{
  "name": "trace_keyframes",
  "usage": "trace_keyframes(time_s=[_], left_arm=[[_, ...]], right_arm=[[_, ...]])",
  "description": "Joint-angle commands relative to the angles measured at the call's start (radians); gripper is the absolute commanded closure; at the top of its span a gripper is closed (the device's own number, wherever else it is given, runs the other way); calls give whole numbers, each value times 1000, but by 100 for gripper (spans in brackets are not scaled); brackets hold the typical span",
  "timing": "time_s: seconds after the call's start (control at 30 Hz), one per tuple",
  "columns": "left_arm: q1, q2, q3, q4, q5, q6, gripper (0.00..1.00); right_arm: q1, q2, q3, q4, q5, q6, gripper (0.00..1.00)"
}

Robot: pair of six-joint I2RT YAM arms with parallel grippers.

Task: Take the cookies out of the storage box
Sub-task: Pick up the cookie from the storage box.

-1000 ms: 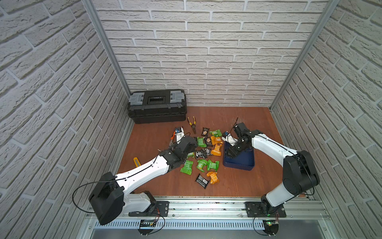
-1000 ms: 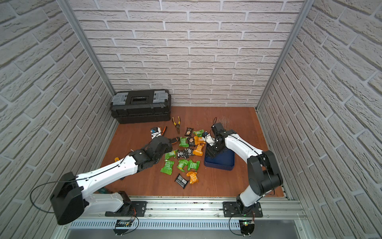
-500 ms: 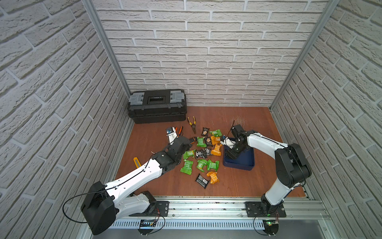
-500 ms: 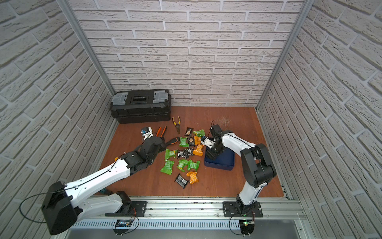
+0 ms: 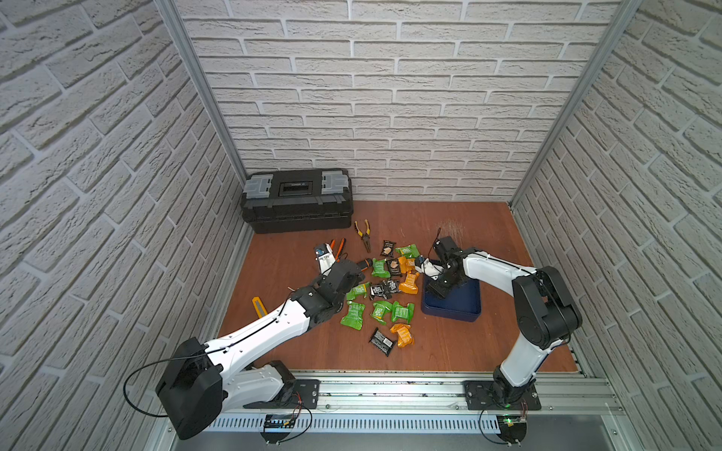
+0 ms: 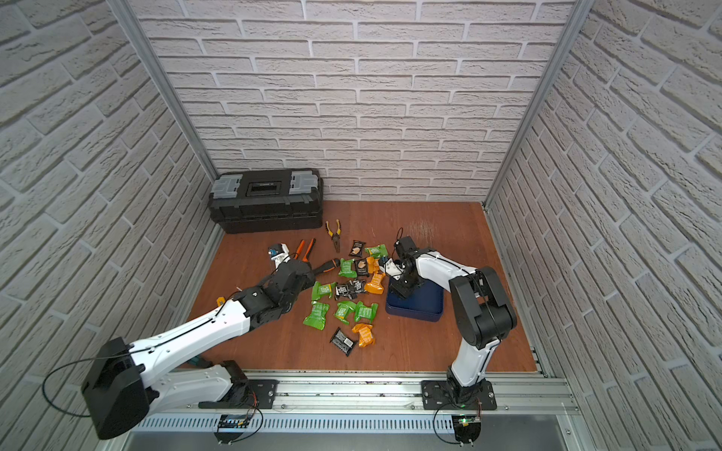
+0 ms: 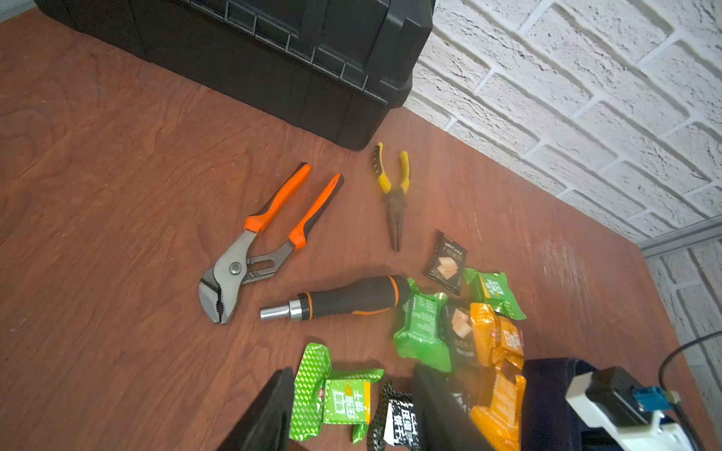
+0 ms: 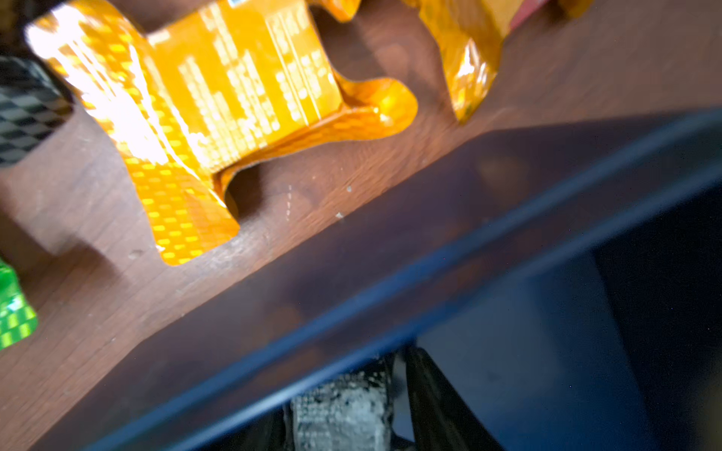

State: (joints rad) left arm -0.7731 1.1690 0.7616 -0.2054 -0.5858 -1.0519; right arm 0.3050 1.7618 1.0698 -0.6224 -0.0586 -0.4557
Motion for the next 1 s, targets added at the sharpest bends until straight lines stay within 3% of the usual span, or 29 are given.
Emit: trace_keyframes(time_s=[0.0, 0.23, 0.53, 0.73, 0.97], left_arm=[[6, 3, -5, 18, -1, -7, 46], [6, -3, 3, 4, -9, -4, 46], [6, -5, -7, -4, -27, -27, 46], [28, -23, -10, -74, -50, -79, 47], [87, -166, -86, -201, -86, -179, 47]], right_arm=[[9, 6, -23, 24, 23, -8, 50], [8, -33, -37, 33, 25, 12, 71], [25, -264, 30, -13, -2, 113, 76], [233, -327, 59, -10, -7, 161, 77], [530, -227, 98, 30, 3, 175, 77]])
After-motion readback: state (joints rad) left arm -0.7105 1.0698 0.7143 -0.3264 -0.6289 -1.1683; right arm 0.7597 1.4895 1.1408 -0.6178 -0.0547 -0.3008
